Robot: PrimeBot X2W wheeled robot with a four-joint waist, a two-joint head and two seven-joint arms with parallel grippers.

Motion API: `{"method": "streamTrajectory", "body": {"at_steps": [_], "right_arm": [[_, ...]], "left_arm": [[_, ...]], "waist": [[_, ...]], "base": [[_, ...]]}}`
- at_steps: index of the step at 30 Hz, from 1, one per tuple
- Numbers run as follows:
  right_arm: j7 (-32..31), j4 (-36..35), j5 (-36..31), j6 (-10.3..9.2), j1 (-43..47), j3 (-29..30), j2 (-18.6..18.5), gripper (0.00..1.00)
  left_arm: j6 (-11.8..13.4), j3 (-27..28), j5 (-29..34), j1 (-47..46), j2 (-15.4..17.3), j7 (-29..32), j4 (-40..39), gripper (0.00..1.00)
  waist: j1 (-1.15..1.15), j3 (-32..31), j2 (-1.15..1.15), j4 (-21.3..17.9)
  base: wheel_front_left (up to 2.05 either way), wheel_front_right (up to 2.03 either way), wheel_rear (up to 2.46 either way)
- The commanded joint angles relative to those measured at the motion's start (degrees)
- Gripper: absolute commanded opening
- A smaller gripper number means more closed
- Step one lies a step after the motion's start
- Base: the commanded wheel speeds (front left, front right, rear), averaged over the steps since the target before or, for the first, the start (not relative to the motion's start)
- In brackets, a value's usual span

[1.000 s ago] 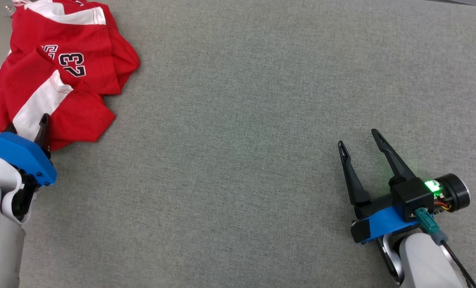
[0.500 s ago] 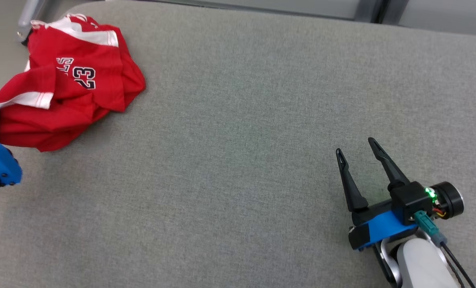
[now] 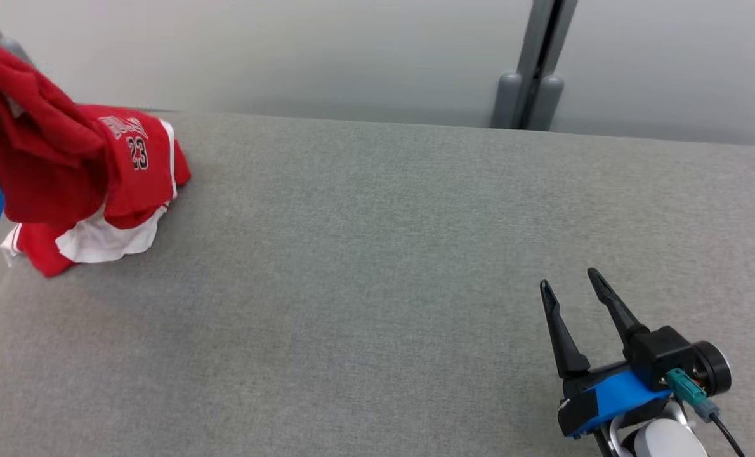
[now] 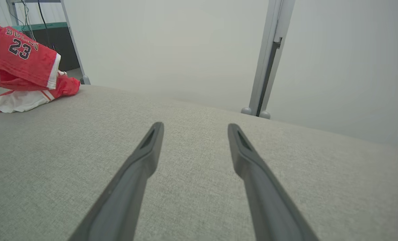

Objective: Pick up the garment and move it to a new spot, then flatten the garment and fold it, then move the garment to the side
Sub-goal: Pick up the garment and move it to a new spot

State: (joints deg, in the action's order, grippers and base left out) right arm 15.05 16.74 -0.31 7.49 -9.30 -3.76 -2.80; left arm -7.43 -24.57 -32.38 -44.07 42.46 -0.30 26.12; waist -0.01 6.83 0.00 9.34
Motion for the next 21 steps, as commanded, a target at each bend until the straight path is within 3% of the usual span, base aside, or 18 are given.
{"method": "streamTrajectory", "body": {"at_steps": [1, 7, 11, 16, 21], "right_arm": [[0.2, 0.2, 0.5, 0.01, 0.9, 0.3, -0.2, 1.0], [0.2, 0.3, 1.0, 0.01, 2.2, 2.7, -0.2, 1.0], [0.2, 0.3, 1.4, 0.01, 1.9, 3.9, -0.1, 1.0], [0.2, 0.2, 2.0, 0.01, 1.0, 5.4, -0.1, 1.0], [0.2, 0.3, 2.6, 0.01, -0.3, 5.6, -0.1, 1.0]], "left_arm": [[0.2, -0.2, 0.4, -1.0, 0.0, 0.6, -1.8, 0.0], [2.8, -2.2, 1.6, -2.2, -1.4, 5.6, -15.0, 0.0], [4.1, -4.6, 1.7, -1.8, -4.8, 7.7, -20.2, 0.0], [6.1, -8.5, 1.1, 0.9, -12.7, 6.0, -20.9, 0.0], [6.4, -11.9, -1.3, 5.0, -22.9, 0.2, -14.5, 0.0]], "waist": [[0.01, -2.7, 0.0, -2.9], [0.01, -4.1, 0.0, -7.7], [0.01, -3.4, 0.0, -11.1], [0.01, -1.3, 0.0, -14.6], [0.01, 1.2, 0.0, -17.8]], "base": [[0.0, 0.0, 0.0], [0.0, 0.0, 0.0], [0.0, 0.0, 0.0], [0.0, 0.0, 0.0], [0.0, 0.0, 0.0]]}}
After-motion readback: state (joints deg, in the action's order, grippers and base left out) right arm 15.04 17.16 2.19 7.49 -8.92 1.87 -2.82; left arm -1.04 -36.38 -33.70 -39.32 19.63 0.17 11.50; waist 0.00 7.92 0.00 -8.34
